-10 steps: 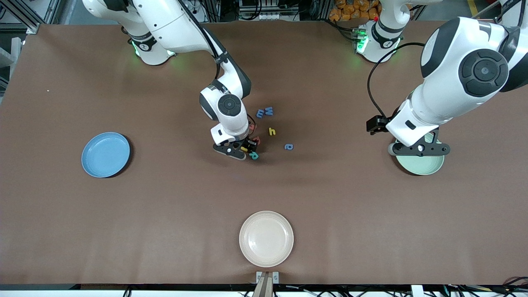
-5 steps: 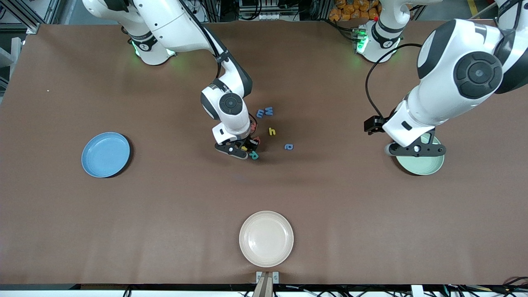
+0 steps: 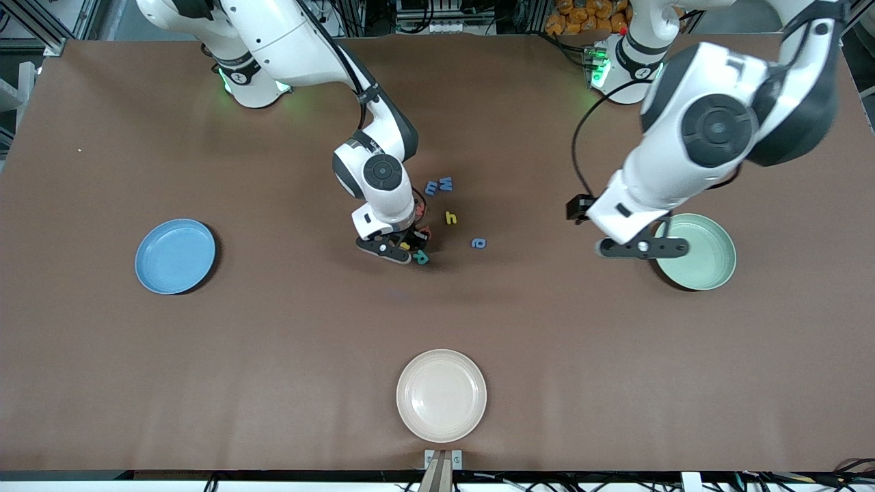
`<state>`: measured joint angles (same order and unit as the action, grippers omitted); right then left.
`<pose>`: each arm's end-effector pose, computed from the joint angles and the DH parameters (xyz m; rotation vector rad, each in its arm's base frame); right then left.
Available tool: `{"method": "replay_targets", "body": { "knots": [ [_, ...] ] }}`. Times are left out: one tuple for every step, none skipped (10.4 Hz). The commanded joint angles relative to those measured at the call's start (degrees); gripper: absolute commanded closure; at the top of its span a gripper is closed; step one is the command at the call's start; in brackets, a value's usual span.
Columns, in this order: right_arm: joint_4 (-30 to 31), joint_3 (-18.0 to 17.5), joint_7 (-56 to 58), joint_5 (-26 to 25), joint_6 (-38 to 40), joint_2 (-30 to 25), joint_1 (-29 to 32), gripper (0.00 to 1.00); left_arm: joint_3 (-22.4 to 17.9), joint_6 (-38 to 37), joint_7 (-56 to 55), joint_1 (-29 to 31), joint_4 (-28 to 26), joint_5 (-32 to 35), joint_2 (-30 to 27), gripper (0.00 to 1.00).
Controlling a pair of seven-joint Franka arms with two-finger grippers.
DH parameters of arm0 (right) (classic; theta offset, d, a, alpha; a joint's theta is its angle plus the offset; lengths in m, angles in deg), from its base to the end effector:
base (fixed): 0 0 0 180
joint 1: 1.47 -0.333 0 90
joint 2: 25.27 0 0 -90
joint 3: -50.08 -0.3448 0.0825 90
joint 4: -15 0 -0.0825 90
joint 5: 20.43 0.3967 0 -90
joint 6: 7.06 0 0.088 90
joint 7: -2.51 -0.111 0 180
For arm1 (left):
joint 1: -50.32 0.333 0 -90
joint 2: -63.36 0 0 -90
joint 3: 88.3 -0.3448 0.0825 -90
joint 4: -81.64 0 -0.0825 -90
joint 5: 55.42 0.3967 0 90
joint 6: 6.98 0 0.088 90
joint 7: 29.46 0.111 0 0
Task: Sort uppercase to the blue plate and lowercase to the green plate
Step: 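Grasp the yellow H with the right gripper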
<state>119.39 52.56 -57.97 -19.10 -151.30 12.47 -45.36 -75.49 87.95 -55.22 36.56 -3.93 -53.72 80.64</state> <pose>0.5064 0.4494 0.1853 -3.0743 0.5307 -0.0520 0.5969 -0.2747 0.5120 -3.1102 0.0205 0.2083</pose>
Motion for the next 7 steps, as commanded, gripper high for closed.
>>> {"method": "replay_targets", "body": {
  "knots": [
    [-0.9, -1.0, 3.0, -0.1, 0.4, 0.9, 2.2, 0.76, -0.1, 1.5, -2.2, -0.9, 0.6, 1.3, 1.3, 0.0],
    [-1.1, -1.0, 4.0, -0.1, 0.5, 0.8, 2.9, 0.76, -0.1, 1.5, -2.2, -0.8, 0.7, 1.3, 1.4, 0.0],
    [-1.2, -1.0, 5.5, -0.1, 0.6, 0.6, 3.6, 0.76, -0.2, 1.5, -2.2, -0.7, 0.8, 1.4, 1.4, 0.0],
    [-1.1, -1.0, 7.5, -0.1, 0.6, 0.5, 5.0, 0.76, -0.2, 1.5, -2.2, -0.8, 0.9, 1.3, 1.4, 0.0],
    [-1.3, -1.0, 9.9, -0.1, 1.7, 0.3, 6.1, 0.76, -0.1, 1.4, -2.4, -0.9, 0.9, 1.0, 1.4, 0.0],
    [-1.9, -1.0, 12.4, -0.1, 3.9, -0.5, 7.1, 0.76, -0.1, 1.5, -3.1, -1.4, 0.9, 0.4, 1.6, 0.0],
    [-2.3, -0.9, 15.2, -0.2, 5.9, -1.3, 8.6, 0.76, -0.1, 2.4, -5.9, -3.4, 0.9, 0.6, 2.3, 0.0]
  ]
}}
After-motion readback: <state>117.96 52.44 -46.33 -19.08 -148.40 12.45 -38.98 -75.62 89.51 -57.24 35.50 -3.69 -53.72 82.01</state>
